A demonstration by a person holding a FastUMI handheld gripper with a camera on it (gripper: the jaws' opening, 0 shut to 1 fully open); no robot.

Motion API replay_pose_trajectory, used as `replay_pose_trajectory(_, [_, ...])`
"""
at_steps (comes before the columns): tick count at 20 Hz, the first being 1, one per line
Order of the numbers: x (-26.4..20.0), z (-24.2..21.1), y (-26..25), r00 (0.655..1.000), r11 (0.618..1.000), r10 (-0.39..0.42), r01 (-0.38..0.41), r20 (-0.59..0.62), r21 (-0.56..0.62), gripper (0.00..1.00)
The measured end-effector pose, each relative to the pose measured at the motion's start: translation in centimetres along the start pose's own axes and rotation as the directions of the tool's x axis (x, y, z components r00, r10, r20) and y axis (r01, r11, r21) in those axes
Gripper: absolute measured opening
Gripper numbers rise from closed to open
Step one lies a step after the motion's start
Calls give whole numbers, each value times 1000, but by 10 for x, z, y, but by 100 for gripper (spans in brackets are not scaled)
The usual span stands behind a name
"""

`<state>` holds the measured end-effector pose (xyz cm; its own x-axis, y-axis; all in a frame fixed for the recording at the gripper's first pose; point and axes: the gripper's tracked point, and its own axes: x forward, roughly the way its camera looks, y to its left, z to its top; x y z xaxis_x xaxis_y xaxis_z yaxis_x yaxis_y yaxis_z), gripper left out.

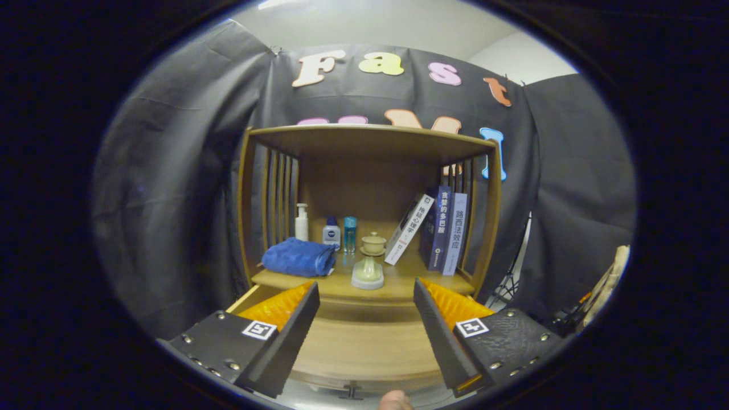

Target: Pull open the drawer, take out the items inside it, and place them on the countertop above the cabinet.

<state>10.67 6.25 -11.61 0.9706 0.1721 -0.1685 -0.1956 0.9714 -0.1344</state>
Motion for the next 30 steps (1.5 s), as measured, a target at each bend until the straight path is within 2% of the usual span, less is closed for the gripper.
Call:
replay_pose_trajectory(5, [-45, -60, 10, 1000, 997, 7, -9, 29, 76, 99])
replay_pose_trajectory(12, [-76, -122, 20, 999, 996, 27, -29, 31, 87, 99])
replay_pose_trajectory(17, [-83, -155, 28, 999, 993, 36, -38, 17, 115, 99])
replay_pose_trajectory(23, [-79, -202, 32, 998, 998, 33, -30, -50, 63, 99])
replay_pose_trajectory(30, [-53, -210, 27, 998, 995, 13, -6, -68, 103, 99])
